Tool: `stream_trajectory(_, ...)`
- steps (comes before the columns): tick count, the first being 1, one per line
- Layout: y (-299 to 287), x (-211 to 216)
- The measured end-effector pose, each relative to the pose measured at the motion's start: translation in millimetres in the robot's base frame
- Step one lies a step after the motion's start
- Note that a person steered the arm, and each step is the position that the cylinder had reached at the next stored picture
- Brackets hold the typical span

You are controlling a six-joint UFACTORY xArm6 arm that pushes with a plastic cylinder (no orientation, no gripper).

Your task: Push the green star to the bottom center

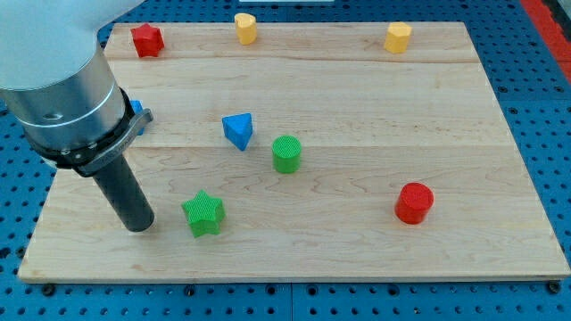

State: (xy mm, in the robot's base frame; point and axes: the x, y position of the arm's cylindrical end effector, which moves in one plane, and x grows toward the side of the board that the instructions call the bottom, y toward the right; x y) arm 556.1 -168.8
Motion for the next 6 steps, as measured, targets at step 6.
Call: stream_trajectory(6, 51, 16)
